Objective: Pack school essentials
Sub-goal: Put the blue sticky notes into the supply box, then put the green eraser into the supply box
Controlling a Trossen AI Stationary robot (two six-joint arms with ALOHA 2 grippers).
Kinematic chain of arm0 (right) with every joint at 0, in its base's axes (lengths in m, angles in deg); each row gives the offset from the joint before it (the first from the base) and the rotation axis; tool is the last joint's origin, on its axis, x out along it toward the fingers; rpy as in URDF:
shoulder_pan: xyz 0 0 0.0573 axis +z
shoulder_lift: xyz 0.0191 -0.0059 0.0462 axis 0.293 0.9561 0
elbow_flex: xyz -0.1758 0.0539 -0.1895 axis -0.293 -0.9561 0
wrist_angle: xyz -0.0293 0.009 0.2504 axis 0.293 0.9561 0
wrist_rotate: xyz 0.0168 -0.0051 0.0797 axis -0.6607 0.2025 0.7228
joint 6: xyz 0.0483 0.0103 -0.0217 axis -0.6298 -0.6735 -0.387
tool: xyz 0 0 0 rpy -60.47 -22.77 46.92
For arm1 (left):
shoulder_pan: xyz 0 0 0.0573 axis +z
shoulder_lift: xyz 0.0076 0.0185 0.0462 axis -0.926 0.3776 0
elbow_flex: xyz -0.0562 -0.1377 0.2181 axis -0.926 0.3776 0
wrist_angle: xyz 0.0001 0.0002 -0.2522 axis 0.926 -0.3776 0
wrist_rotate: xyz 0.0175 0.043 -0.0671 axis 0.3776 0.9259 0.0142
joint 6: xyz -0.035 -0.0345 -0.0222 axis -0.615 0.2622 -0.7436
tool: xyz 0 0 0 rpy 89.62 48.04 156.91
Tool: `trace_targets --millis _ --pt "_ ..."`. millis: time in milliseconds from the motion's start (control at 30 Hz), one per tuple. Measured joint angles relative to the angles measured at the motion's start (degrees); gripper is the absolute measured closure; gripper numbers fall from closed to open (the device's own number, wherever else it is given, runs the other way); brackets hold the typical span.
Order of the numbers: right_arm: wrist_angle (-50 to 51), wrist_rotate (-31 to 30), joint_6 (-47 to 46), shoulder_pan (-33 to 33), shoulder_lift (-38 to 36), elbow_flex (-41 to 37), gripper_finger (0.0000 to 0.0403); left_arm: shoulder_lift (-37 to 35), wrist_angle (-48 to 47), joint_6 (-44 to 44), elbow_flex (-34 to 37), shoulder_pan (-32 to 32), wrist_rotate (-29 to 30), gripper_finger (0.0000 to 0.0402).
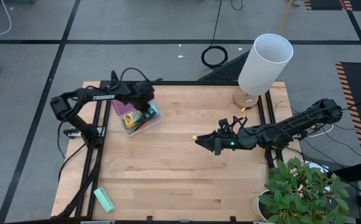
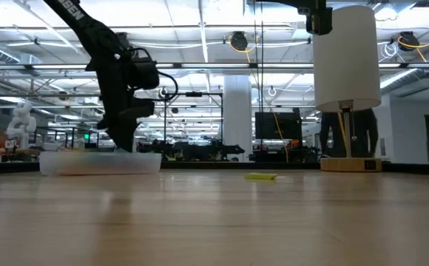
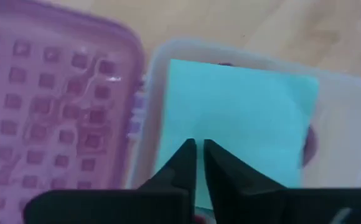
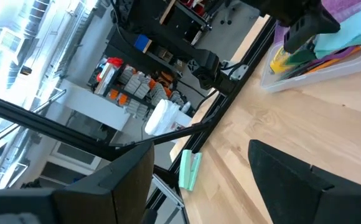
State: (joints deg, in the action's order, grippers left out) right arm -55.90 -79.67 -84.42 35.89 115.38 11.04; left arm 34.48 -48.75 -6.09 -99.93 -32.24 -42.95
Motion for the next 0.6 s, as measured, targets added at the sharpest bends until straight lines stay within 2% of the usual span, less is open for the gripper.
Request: trace_targets --millis 167,333,600 --pt "0.0 0.0 -0.02 0.0 0.0 0.0 0.0148 -1.15 1.39 0.58 0.02 -1.6 0.89 0.0396" --pt "0.0 -0.02 0.04 0.0 0.0 -0.02 0.0148 -3.48 0.98 -0.23 -0.2 -1.9 1.19 0.0396" --pt "1.23 -0.09 -1.77 -0.15 0.0 0.0 0.0148 -17.45 -3.36 -6.11 -1.18 -2.91 0.04 0.0378"
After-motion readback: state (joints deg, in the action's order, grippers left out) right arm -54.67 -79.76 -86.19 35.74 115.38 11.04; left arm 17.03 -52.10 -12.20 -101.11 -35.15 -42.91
